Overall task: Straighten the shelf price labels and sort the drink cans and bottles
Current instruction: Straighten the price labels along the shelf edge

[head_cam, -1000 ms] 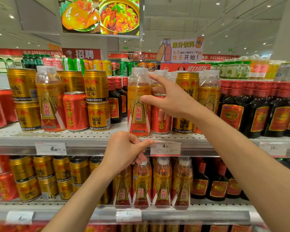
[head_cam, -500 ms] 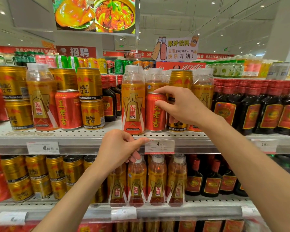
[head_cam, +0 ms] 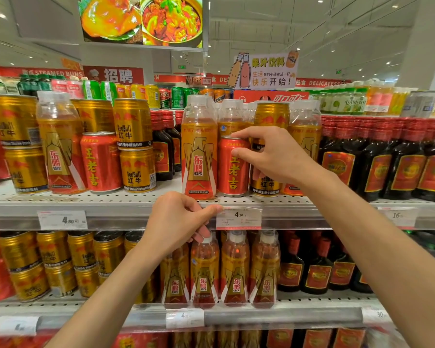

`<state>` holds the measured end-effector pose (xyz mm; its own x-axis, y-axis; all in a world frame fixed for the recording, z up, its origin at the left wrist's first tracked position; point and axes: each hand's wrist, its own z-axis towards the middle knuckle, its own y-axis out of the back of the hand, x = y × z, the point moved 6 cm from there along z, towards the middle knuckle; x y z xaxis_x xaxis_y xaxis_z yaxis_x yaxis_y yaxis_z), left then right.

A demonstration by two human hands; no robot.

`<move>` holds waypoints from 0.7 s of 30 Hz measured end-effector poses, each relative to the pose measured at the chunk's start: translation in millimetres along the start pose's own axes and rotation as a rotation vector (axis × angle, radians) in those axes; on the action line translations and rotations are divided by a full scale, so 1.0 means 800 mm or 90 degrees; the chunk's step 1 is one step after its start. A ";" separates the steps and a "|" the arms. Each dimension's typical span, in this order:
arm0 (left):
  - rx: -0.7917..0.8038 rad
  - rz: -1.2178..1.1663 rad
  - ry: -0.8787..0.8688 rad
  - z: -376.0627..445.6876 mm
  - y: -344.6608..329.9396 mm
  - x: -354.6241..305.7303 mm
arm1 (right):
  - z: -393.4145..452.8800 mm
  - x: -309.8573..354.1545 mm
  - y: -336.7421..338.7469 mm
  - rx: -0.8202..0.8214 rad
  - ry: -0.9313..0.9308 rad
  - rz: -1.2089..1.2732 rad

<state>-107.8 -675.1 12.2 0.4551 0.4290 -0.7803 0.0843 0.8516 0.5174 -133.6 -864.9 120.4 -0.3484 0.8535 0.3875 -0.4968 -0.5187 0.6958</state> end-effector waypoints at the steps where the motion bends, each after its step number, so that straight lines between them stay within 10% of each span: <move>1: 0.000 -0.003 0.004 0.000 0.000 0.000 | 0.000 0.000 0.000 -0.002 0.003 -0.001; 21: 0.045 -0.039 0.032 0.006 -0.012 -0.013 | -0.010 -0.004 0.004 -0.040 0.040 0.043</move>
<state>-109.1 -689.2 16.9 0.4017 0.3936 -0.8269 0.1739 0.8537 0.4909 -140.9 -869.5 116.4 -0.4317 0.8125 0.3918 -0.5189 -0.5789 0.6289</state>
